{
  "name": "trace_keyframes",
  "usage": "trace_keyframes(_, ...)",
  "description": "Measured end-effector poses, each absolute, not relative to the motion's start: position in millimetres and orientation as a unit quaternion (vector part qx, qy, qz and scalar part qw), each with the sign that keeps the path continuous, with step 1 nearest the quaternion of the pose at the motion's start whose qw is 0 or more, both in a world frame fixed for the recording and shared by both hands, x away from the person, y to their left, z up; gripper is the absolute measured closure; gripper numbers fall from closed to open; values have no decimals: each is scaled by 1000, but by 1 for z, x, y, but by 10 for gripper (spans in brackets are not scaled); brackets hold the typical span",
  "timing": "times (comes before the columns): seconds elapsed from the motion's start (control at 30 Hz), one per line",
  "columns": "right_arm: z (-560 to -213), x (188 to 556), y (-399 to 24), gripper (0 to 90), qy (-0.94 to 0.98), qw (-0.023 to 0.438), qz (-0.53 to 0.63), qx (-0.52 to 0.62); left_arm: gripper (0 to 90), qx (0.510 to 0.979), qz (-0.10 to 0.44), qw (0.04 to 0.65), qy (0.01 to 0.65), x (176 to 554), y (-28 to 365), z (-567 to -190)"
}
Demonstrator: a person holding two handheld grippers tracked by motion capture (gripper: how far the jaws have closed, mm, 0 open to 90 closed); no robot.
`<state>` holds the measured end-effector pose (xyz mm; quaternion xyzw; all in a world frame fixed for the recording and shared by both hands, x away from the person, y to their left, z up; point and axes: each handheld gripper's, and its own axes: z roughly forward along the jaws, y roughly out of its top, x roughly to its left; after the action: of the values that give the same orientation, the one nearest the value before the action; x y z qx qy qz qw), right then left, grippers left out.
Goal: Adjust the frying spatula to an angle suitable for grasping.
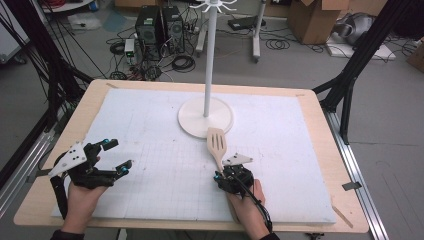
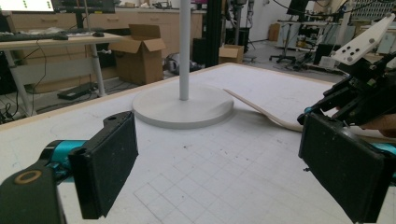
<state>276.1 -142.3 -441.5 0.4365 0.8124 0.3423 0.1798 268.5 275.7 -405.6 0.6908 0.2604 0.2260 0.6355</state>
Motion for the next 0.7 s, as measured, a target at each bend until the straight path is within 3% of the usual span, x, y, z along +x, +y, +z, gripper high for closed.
trace_keyframes(0.2,-441,277,-143,708,810,171,344,443,121,691,224,636,261,268,275,-405)
trace_keyframes(0.7,-439,281,-146,720,808,152,346,451,122,687,224,638,266,265,279,-406)
